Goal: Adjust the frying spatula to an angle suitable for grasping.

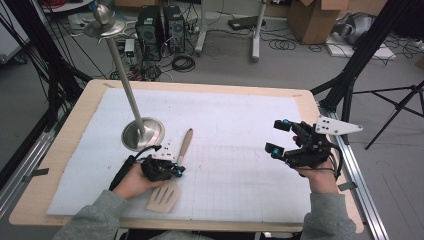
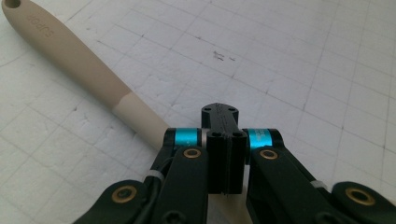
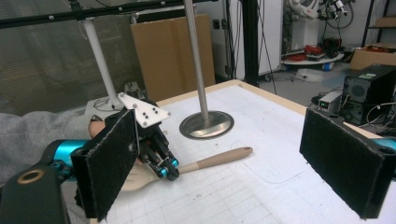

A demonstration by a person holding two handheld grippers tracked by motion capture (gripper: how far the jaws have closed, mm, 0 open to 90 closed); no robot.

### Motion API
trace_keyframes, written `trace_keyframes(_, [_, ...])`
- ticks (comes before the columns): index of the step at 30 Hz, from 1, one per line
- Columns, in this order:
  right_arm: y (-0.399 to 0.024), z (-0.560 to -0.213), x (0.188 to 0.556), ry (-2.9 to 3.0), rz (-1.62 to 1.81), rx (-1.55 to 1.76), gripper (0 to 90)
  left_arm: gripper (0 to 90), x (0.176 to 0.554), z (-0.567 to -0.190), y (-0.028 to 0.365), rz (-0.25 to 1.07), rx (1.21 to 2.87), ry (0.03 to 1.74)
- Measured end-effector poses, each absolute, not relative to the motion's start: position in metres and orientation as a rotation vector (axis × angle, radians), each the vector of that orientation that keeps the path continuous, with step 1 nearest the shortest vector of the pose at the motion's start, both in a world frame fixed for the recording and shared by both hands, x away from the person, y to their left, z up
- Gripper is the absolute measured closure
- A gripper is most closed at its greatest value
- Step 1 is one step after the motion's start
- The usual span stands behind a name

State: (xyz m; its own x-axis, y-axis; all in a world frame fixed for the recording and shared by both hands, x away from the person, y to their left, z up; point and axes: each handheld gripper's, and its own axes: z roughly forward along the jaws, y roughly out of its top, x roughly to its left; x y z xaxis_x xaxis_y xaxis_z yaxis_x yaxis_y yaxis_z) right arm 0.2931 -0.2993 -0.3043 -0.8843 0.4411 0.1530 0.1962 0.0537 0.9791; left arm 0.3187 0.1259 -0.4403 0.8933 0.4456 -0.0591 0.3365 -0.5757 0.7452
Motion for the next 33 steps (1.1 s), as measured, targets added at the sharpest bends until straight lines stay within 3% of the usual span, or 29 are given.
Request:
trace_keyframes(12, [-0.299, -0.305, 0.292, 2.152, 1.931, 0.662, 10.7, 89.9, 0.314, -0.44, 0.133, 0.211, 2.233, 0.516])
trace_keyframes(33, [-0.299, -0.306, 0.291, 2.147, 1.924, 0.667, 10.8, 89.9, 0.314, -0.441, 0.184, 0.146, 2.209, 0.52])
